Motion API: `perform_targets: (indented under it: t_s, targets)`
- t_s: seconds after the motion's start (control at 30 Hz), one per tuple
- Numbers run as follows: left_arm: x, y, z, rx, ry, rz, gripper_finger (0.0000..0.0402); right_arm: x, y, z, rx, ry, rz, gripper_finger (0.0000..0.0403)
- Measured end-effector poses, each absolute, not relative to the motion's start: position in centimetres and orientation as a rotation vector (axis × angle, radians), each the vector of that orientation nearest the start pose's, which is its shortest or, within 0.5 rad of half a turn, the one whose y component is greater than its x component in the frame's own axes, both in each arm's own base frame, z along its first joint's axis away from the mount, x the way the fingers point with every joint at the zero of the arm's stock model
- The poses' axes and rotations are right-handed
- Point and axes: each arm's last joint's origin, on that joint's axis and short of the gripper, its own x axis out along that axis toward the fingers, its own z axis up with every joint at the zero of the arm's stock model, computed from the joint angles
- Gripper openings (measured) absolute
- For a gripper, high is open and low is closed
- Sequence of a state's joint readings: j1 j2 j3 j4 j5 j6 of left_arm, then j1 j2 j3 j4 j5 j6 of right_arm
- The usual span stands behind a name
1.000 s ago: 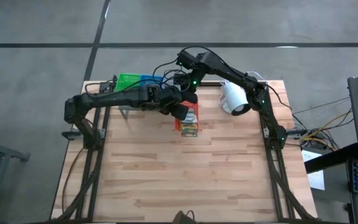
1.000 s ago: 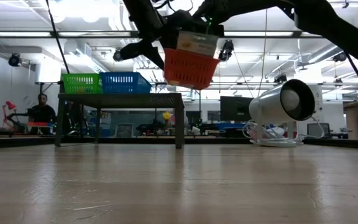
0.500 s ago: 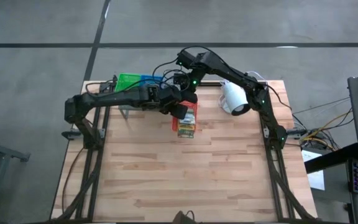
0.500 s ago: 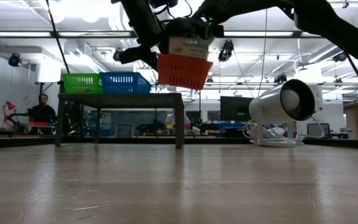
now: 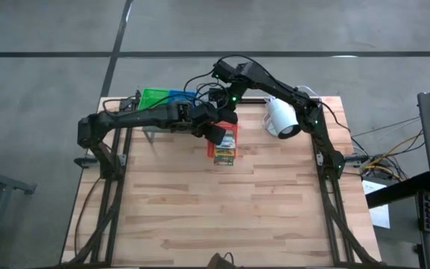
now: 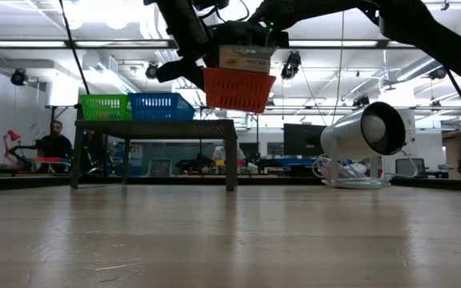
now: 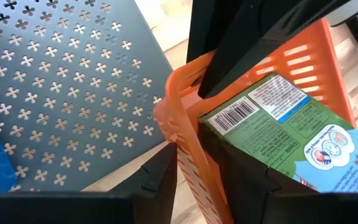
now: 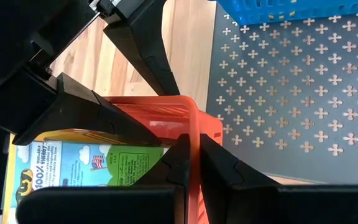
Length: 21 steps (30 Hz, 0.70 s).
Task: Pick & Place Office Desk Supplies
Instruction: Put the orange bin on the shelf
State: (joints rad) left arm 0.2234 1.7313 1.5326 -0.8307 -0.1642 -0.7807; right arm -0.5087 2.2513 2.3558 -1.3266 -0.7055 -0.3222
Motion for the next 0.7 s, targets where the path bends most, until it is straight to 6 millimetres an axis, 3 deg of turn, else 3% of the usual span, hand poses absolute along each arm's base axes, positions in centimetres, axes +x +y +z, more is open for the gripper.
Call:
perform_targets:
  t_s: [0.5,0.7]
  targets:
    - [35.37,8.45,29.18,-0.756,0.851,0.726,0.0115,40.59,-20.48,30.96,0.402,0.948,0.329,0.0018]
    - [35.33,8.45,29.14,-0.758,0.855,0.731,0.0049,40.57,-20.47,30.95,0.408,0.951,0.327,0.0018]
